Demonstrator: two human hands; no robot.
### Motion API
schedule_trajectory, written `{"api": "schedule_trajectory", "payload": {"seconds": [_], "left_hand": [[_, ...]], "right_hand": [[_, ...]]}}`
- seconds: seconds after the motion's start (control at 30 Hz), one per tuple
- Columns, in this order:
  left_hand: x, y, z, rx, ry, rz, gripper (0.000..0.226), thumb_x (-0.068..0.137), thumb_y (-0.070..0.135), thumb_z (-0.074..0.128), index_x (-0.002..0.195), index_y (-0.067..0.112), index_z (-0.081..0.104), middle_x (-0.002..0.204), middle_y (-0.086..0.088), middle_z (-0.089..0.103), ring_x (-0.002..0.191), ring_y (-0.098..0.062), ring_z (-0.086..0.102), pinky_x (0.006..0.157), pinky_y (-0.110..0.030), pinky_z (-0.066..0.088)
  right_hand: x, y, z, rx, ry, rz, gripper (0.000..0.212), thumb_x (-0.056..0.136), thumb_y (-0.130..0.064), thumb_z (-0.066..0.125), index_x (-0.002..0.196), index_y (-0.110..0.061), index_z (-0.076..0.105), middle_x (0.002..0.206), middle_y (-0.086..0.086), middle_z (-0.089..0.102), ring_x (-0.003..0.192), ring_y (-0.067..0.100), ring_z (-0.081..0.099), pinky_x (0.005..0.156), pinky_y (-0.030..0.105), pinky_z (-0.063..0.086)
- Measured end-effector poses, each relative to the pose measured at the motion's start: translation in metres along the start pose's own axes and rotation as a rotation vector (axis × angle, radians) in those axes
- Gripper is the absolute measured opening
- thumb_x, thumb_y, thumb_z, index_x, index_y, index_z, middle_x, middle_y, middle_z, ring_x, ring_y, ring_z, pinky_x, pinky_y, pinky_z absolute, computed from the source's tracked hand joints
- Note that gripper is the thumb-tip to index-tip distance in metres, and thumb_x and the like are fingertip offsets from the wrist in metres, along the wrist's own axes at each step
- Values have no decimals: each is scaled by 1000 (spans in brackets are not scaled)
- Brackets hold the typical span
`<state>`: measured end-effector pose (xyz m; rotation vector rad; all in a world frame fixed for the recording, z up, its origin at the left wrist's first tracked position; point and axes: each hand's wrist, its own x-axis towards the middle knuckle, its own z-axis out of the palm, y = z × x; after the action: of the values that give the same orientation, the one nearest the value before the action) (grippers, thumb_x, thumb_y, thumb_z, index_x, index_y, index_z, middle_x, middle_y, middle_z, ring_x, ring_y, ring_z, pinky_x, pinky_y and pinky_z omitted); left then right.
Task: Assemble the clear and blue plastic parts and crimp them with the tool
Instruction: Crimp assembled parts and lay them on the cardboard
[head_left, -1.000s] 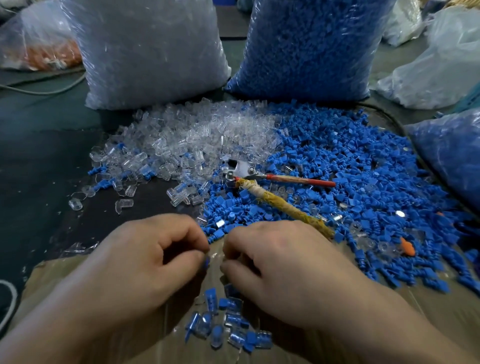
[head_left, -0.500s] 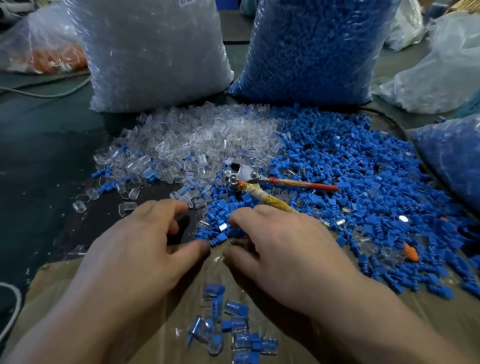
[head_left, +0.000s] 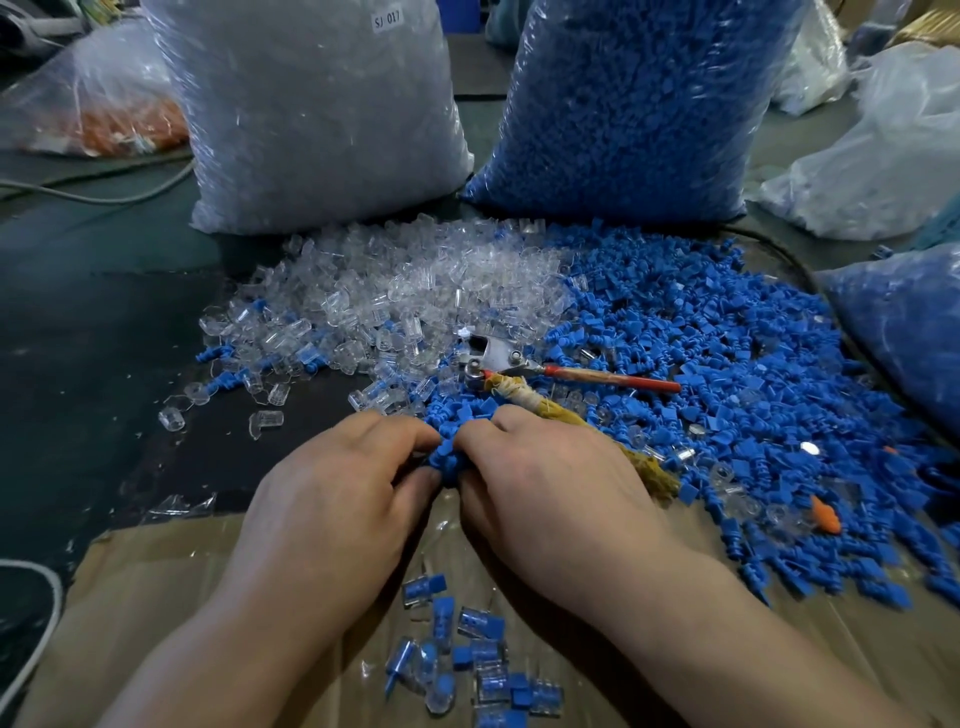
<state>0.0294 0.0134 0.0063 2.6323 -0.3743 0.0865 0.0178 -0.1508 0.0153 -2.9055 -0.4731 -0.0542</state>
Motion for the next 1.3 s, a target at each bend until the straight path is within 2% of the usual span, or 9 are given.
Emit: {"api": "schedule_trajectory", "payload": {"seconds": [0.2,0.4,0.47,0.6,0.7,0.83,0.93,1.17,1.3], "left_hand": [[1,-2,5,-82,82,-38,21,86,41,61,106,39,65,92,21,61,80,-2,59,72,-34,54],[0,-10,8,-184,128,-78,23,75,59,63,90,43,57,75,15,61,76,5,59,52,-16,42],[-1,-10,7,-406,174,-168,36,65,70,65,90,44,59,81,16,68,69,-1,66,48,-24,55],[-2,-7,7,-779,216,-244,51,49,57,83,93,38,66,77,-1,72,69,-32,71,59,-57,61],[-4,-4,4,-846,183,-249,52,43,54,84,89,36,67,73,-2,69,67,-35,67,58,-54,61],[-4,-2,1,-760,119,-195,49,46,59,78,88,39,64,73,3,67,58,-15,62,53,-34,58],[-6,3,0,-775,71,-160,44,50,56,74,92,44,68,76,3,67,68,-23,67,61,-44,61],[-9,11,4,-767,87,-133,38,75,11,80,95,42,72,82,4,74,75,-22,71,67,-49,63],[-11,13,3,-799,74,-128,32,63,40,73,95,44,73,86,4,75,79,-21,73,73,-53,62]], "right_hand": [[-1,3,0,85,55,17,8,100,-30,46,94,-27,50,88,-8,52,75,18,54,57,33,38],[-5,5,-1,241,155,74,21,100,-41,39,89,-27,49,87,-10,53,78,17,54,68,38,42],[-8,6,-2,344,211,105,20,97,-39,46,82,-26,50,81,-10,53,74,12,52,68,39,44],[-11,8,-5,596,255,217,18,86,-32,60,72,-23,55,68,-7,59,64,8,54,53,31,46],[-12,7,-7,777,220,269,13,83,-26,65,74,-20,58,66,-4,65,54,12,60,48,37,51],[-12,7,-10,1079,124,274,12,85,-17,68,81,-26,60,62,2,67,51,18,65,49,40,57],[-13,7,-11,1266,89,255,16,87,-13,65,86,-29,65,60,2,65,50,21,63,49,39,56],[-15,1,-7,621,406,-40,14,86,-21,58,93,-26,69,89,-14,66,87,4,63,76,24,51],[-16,0,-7,526,413,-59,20,88,-27,52,96,-21,69,94,-9,64,87,8,62,74,32,52]]}}
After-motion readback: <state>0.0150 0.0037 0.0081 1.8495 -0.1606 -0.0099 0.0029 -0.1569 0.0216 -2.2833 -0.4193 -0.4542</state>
